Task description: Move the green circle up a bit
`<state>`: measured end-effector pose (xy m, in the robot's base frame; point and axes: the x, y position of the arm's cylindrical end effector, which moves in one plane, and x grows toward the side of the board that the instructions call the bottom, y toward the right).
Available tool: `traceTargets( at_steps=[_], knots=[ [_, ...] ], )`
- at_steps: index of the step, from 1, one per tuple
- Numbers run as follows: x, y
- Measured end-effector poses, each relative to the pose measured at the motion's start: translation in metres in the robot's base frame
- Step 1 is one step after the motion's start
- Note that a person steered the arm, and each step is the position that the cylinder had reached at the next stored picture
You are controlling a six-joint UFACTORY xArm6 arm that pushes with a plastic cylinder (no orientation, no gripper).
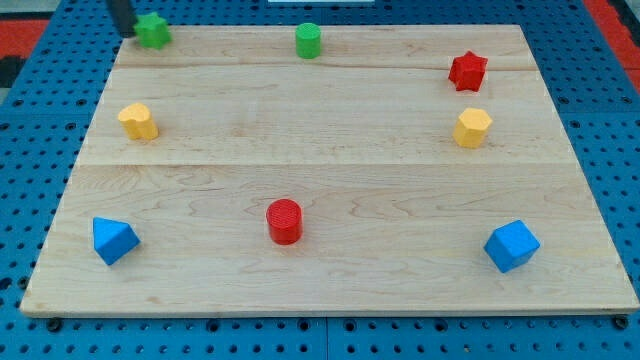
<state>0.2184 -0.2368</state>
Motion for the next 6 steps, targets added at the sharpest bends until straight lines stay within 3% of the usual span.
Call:
traceTargets(
  at_steps=[1,2,3,4,6],
  knots=[
    [0.023,0.126],
    [0.032,0.121],
    [0.008,0.032],
    [-0.016,0.072],
    [-0.010,0.255]
  ],
)
